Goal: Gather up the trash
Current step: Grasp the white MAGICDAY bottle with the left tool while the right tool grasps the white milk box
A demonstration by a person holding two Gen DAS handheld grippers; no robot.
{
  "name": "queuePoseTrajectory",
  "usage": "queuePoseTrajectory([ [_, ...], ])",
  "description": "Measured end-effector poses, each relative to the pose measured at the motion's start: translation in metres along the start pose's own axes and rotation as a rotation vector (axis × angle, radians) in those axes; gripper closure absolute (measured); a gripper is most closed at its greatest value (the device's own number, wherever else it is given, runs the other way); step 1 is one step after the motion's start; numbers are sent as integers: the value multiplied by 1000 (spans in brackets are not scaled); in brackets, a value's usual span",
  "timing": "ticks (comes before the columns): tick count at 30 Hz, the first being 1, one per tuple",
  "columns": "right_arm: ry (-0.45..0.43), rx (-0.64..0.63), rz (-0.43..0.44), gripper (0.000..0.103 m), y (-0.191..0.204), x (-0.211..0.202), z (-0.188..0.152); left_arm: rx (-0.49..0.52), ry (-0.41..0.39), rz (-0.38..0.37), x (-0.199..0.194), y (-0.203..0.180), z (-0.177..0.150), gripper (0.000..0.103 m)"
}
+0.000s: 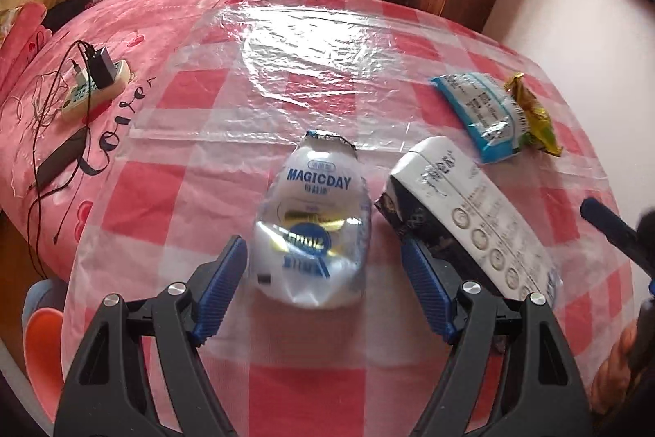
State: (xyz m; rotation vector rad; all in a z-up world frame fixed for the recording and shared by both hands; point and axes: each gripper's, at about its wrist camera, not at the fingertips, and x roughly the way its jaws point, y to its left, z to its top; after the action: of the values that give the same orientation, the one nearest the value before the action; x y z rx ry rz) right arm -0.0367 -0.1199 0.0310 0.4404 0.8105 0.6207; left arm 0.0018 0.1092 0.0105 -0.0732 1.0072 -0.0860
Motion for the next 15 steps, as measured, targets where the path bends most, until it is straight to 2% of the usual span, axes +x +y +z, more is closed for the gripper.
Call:
queuePoseTrajectory([
  [11,86,-119,-17,8,26,29,-15,13,-18,19,12,-1,13,25],
  [15,102,-129,-27,8,27,35,-19,30,-41,45,13,-5,11,31],
])
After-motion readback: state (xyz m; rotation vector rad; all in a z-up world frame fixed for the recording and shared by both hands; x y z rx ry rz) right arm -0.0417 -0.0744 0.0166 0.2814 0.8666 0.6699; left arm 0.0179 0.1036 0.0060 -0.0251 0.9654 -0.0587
